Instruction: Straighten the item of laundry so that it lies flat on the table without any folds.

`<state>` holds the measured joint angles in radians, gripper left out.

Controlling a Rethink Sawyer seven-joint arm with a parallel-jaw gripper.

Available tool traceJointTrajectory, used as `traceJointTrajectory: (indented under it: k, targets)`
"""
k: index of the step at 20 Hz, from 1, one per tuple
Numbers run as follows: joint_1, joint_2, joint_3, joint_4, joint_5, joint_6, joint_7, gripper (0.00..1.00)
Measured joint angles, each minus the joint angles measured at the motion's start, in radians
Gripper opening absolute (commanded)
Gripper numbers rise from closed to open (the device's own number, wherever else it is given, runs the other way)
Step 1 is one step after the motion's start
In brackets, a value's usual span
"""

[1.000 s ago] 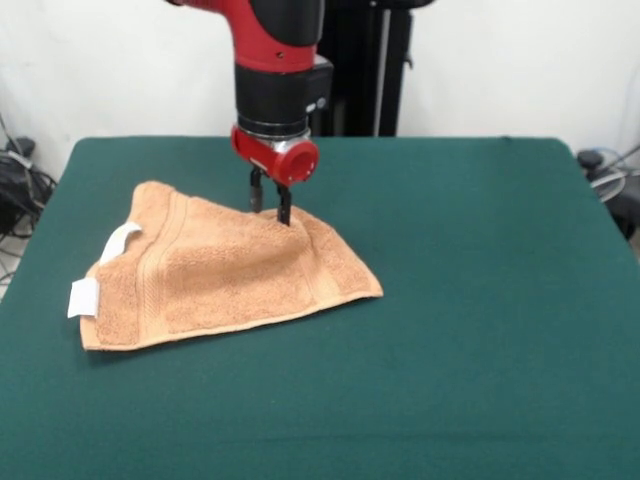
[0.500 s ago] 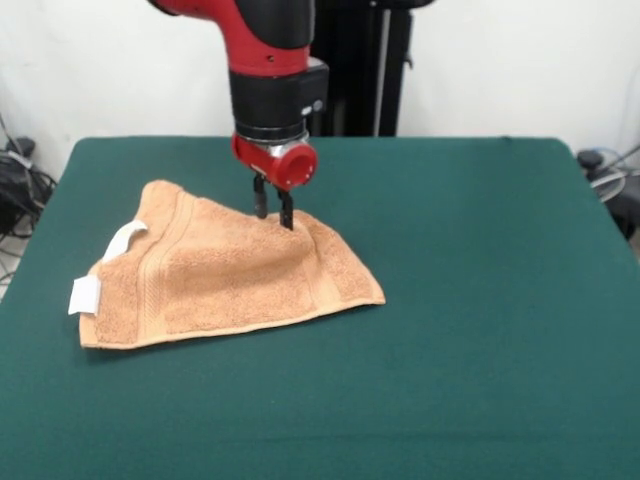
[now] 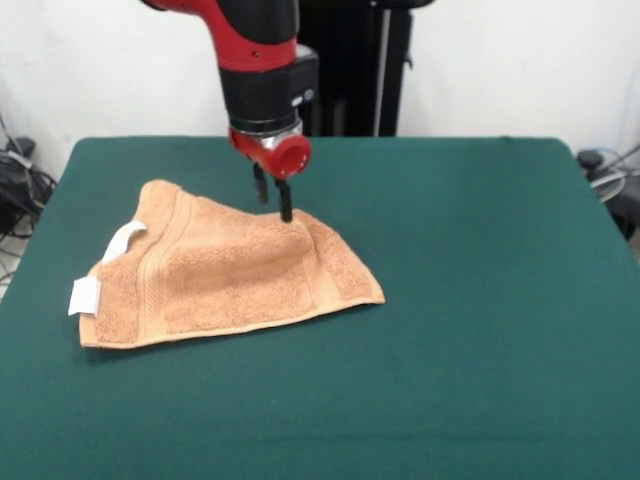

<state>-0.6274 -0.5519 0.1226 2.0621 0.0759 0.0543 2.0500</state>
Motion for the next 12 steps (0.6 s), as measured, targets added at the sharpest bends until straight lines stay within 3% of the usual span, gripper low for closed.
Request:
traceJointTrajectory:
  k: [7, 12]
  targets:
    - [0.001, -0.021, -0.011, 0.005, 0.000, 0.216, 0.000, 1.00]
    - [0.001, -0.019, -0.011, 0.018, 0.000, 0.253, 0.000, 1.00]
